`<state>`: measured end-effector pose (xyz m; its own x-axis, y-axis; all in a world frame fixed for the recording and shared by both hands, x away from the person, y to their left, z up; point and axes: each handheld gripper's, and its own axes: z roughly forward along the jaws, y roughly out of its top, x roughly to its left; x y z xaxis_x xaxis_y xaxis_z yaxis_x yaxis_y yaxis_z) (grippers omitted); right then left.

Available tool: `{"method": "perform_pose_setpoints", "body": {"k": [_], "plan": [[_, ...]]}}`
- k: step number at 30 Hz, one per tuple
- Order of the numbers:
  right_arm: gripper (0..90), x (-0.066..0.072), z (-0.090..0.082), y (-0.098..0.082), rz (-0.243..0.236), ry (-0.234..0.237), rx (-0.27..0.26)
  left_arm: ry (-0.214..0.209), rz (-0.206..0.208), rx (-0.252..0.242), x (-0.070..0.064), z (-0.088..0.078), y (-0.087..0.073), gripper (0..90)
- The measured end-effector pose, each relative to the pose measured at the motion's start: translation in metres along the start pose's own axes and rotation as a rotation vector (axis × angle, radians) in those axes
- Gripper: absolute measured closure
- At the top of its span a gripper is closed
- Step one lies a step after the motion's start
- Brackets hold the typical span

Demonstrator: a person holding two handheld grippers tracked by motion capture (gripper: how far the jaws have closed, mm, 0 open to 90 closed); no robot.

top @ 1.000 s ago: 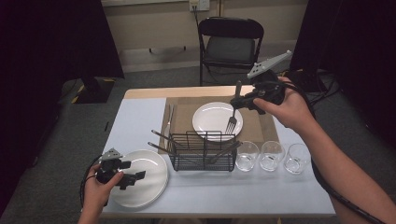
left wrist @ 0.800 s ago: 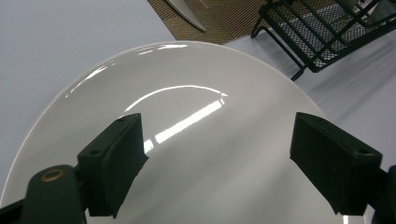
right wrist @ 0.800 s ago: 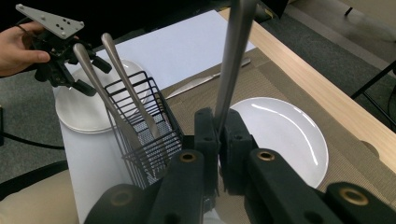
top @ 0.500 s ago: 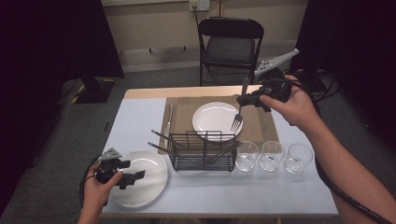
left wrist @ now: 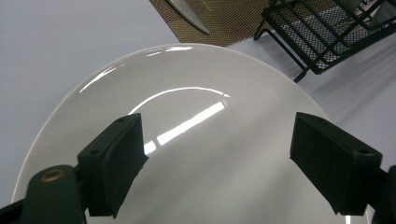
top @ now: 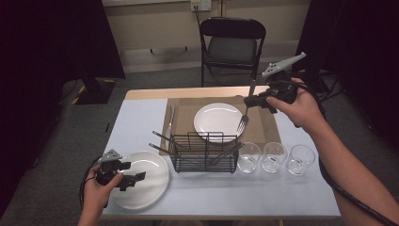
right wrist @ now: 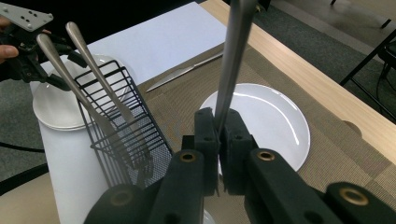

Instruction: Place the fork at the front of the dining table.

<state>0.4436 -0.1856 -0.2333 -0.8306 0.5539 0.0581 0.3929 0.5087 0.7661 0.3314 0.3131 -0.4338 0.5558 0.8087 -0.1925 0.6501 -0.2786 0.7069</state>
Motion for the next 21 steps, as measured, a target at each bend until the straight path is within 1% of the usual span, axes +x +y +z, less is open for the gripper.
{"method": "perform_pose_setpoints", "body": {"k": [9, 21], "plan": [[86.9, -0.008, 0.004, -0.007, 0.012, -0.006, 0.009, -0.001, -0.002, 0.001, 0.001, 0.000, -0.001, 17.4], [86.9, -0.018, 0.007, -0.022, 0.033, -0.031, 0.014, -0.003, 0.003, 0.008, 0.000, 0.000, -0.001, 17.4]]}}
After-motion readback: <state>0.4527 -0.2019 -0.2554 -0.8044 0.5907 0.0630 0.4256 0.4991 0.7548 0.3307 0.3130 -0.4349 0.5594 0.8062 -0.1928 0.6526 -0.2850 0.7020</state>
